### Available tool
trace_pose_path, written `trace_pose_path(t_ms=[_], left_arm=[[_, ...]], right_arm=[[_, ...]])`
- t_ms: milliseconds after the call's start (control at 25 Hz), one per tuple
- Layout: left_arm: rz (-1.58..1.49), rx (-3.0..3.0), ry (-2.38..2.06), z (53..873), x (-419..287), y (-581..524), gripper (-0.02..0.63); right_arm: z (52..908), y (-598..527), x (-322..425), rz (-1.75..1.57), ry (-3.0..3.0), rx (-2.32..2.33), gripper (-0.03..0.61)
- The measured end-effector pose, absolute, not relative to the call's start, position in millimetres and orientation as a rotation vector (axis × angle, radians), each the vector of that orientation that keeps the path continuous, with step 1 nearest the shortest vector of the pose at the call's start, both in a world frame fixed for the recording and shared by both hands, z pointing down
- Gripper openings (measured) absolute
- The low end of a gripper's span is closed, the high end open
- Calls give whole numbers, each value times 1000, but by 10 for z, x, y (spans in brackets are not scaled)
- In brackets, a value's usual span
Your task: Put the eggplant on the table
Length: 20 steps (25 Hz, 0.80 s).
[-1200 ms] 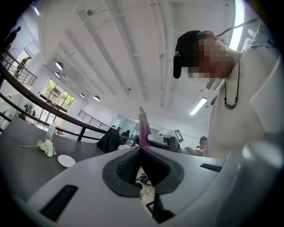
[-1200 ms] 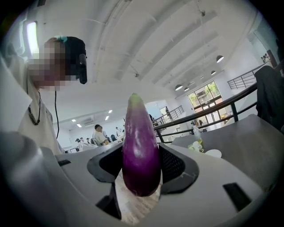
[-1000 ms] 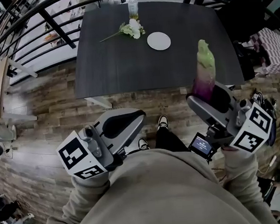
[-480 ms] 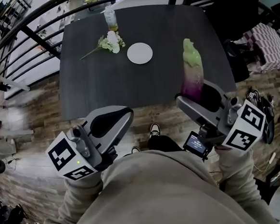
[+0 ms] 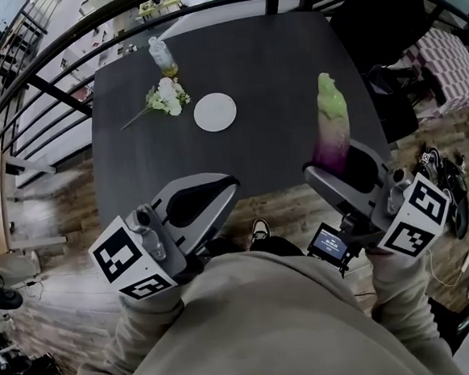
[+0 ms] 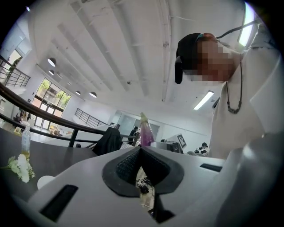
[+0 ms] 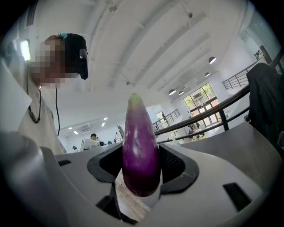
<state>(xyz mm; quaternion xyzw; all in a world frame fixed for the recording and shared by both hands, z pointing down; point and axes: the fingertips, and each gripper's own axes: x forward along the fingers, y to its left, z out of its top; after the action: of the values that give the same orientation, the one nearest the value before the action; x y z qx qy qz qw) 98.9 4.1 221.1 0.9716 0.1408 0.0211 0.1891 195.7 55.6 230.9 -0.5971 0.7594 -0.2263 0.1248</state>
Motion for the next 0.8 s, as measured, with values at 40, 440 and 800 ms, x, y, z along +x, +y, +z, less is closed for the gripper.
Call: trace_pose_path(t_ms=[40, 440, 800], left_arm=[[68, 2734, 410, 2207, 1037, 65, 5], [92, 2718, 561, 2148, 1448, -17, 5], [55, 2696, 705, 2095, 1643, -223, 5]], right_arm=[[2315, 590, 2002, -657, 2203, -1744, 241], [2275, 737, 2368, -613, 2054, -1856, 241], [2226, 548, 2436, -594, 2008, -1941, 241]])
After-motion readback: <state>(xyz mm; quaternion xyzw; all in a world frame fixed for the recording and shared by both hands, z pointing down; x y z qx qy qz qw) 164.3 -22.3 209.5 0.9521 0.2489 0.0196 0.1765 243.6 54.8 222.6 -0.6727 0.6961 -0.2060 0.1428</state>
